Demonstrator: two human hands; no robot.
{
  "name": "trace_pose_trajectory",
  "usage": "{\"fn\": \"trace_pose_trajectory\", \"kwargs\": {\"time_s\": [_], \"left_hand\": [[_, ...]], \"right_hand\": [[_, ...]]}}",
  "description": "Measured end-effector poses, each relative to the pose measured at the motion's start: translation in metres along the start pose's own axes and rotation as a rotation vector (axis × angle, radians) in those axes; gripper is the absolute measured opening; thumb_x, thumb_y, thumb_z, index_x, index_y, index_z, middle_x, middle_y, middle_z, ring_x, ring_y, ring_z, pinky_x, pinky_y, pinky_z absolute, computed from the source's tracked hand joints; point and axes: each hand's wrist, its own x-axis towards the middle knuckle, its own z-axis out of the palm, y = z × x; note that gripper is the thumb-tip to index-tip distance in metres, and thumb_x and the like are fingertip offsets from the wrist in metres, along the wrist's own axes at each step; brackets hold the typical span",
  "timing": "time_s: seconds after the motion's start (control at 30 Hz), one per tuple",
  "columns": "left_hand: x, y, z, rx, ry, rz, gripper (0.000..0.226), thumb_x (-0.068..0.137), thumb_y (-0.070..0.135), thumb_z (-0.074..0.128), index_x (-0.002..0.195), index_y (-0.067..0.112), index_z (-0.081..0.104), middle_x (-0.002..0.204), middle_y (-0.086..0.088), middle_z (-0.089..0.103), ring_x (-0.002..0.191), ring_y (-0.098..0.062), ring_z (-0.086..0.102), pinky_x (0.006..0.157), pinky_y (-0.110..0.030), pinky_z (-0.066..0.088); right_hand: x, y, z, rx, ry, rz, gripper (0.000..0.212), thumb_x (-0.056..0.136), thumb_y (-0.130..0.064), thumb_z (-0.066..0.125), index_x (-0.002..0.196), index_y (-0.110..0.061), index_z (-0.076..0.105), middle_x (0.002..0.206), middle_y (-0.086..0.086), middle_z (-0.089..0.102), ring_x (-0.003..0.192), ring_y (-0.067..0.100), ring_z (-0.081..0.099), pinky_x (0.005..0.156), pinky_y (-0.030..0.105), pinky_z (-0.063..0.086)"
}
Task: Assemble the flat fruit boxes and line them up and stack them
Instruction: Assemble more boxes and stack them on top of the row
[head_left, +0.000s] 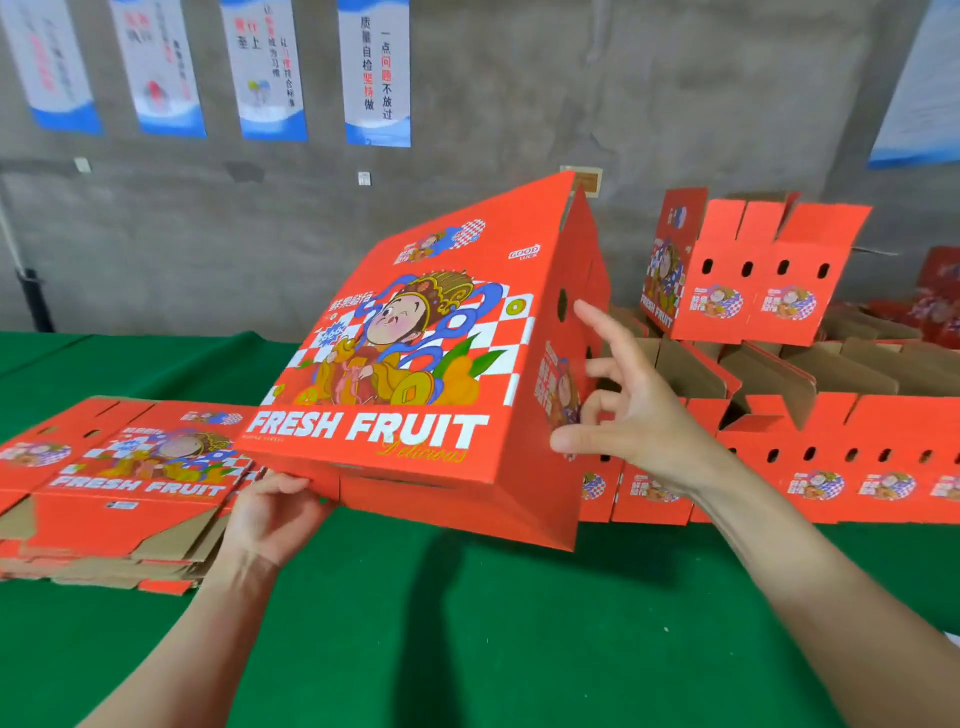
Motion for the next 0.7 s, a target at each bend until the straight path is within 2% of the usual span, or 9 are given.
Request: {"fn": "trace_pose_trajectory", "kwargs": {"time_s": [0.07,0.1,0.2,0.3,0.37,0.4,0.5,0.6,0.7], "left_hand": [[0.009,0.001,0.008,0.023,-0.015,-0.05,0.055,0.029,0.006,0.073,0.081,0.02,0.059,0.082,-0.002,0.069,0.084,-0.023,0.062,0.086,-0.056,0.042],[0.014,0.003,0.013,0.034,0.001,-0.077,0.048,0.033,0.009,0.07,0.077,0.02,0.055,0.082,-0.003,0.065,0.086,-0.025,0.057,0.089,-0.06,0.036],[0.033,0.008,0.034,-0.048,-0.001,-0.127,0.035,0.049,0.004,0.052,0.082,0.018,0.049,0.095,-0.009,0.056,0.097,-0.031,0.054,0.09,-0.066,0.036],[0.049,0.008,0.055,-0.198,-0.03,-0.092,0.027,0.06,0.006,0.05,0.084,0.017,0.05,0.099,-0.008,0.056,0.1,-0.027,0.056,0.085,-0.056,0.044],[0.059,0.009,0.073,-0.313,-0.032,-0.092,0.019,0.082,0.021,0.051,0.099,0.016,0.057,0.111,-0.005,0.062,0.105,-0.024,0.061,0.09,-0.05,0.044],[0.064,0.01,0.083,-0.348,-0.059,-0.097,0.032,0.09,0.036,0.047,0.111,0.015,0.059,0.118,-0.007,0.065,0.108,-0.026,0.063,0.092,-0.048,0.044],[0.078,0.013,0.109,-0.207,-0.154,-0.176,0.062,0.083,0.061,0.044,0.127,0.018,0.058,0.125,-0.01,0.064,0.113,-0.028,0.062,0.095,-0.049,0.046],[0.086,0.008,0.116,0.011,-0.122,-0.304,0.052,0.091,0.058,0.04,0.114,0.018,0.063,0.112,-0.008,0.07,0.091,-0.024,0.071,0.065,-0.045,0.059],[0.091,-0.002,0.109,0.169,-0.136,-0.352,0.042,0.094,0.048,0.043,0.118,0.017,0.06,0.105,-0.004,0.073,0.081,-0.017,0.072,0.051,-0.034,0.057]], "right_hand": [[0.002,0.001,-0.003,-0.083,-0.025,-0.075,0.109,0.062,-0.004,0.086,0.124,-0.072,0.028,0.133,-0.011,0.036,0.062,0.004,0.057,0.07,0.024,0.055],[0.003,0.002,-0.003,-0.119,-0.034,-0.1,0.108,0.064,-0.003,0.085,0.123,-0.074,0.028,0.132,-0.019,0.035,0.065,0.005,0.057,0.072,0.029,0.057],[0.009,0.003,-0.004,-0.172,-0.018,-0.119,0.106,0.064,-0.006,0.086,0.123,-0.074,0.029,0.133,-0.013,0.036,0.07,0.011,0.054,0.073,0.036,0.059],[0.02,0.002,-0.006,-0.161,0.044,-0.12,0.098,0.06,-0.014,0.088,0.115,-0.074,0.033,0.123,-0.019,0.036,0.067,0.009,0.053,0.069,0.033,0.059],[0.028,0.004,0.001,-0.19,0.1,-0.098,0.087,0.057,-0.021,0.089,0.105,-0.071,0.036,0.115,-0.01,0.04,0.069,0.011,0.055,0.073,0.036,0.058],[0.032,0.006,0.006,-0.224,0.14,-0.097,0.082,0.056,-0.023,0.089,0.1,-0.069,0.038,0.112,-0.004,0.041,0.07,0.011,0.055,0.074,0.035,0.058],[0.049,0.015,0.021,-0.352,0.285,-0.143,0.075,0.059,-0.023,0.089,0.093,-0.066,0.038,0.113,-0.002,0.038,0.069,0.004,0.052,0.071,0.021,0.053],[0.066,0.022,0.029,-0.432,0.367,-0.15,0.074,0.063,-0.023,0.088,0.094,-0.065,0.036,0.112,-0.004,0.035,0.073,-0.001,0.051,0.07,0.013,0.049],[0.078,0.028,0.044,-0.56,0.386,-0.111,0.069,0.065,-0.027,0.086,0.102,-0.058,0.036,0.115,-0.004,0.032,0.081,-0.007,0.05,0.079,0.022,0.048]]}}
